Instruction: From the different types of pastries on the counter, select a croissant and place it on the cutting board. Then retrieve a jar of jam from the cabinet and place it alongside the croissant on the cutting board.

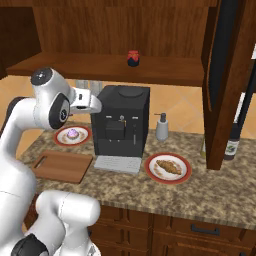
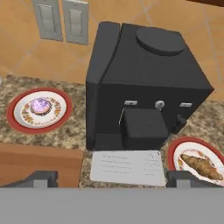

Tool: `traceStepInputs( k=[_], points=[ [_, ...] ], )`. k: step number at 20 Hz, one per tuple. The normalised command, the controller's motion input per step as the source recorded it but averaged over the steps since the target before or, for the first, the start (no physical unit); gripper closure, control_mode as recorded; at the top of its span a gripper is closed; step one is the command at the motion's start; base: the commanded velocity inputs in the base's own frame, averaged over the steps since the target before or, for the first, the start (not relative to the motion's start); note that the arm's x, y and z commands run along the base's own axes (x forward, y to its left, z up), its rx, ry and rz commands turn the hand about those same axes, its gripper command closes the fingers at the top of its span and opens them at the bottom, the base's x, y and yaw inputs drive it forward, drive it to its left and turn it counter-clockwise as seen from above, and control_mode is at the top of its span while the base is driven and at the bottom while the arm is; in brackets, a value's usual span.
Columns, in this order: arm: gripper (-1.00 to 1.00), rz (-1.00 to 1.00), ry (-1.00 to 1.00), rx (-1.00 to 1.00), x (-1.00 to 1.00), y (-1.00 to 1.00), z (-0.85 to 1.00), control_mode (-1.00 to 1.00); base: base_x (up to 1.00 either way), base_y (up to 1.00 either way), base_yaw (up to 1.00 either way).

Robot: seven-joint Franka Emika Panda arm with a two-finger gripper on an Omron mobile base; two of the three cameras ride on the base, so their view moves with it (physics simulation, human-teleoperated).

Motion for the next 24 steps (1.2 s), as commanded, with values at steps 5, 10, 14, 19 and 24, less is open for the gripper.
traceStepInputs(
  k=[5,10,14,19,24],
  points=[
    [-1.00,0.00,0.12,-0.23,0.12,-0.05,1.00,-1.00,0.00,0.00,0.00],
    [-1.00,0.00,0.10,-0.03,0.19,-0.19,0.66,-1.00,0.00,0.00,0.00],
    [-1.00,0.02,-0.15,0.06,0.46,-0.42,0.06,-1.00,0.00,0.00,0.00],
    [-1.00,0.11,-0.20,0.25,0.84,-0.90,0.40,-1.00,0.00,0.00,0.00],
    [-1.00,0.00,0.00,0.01,0.00,0.01,-0.23,-1.00,0.00,0.00,0.00]
  ],
)
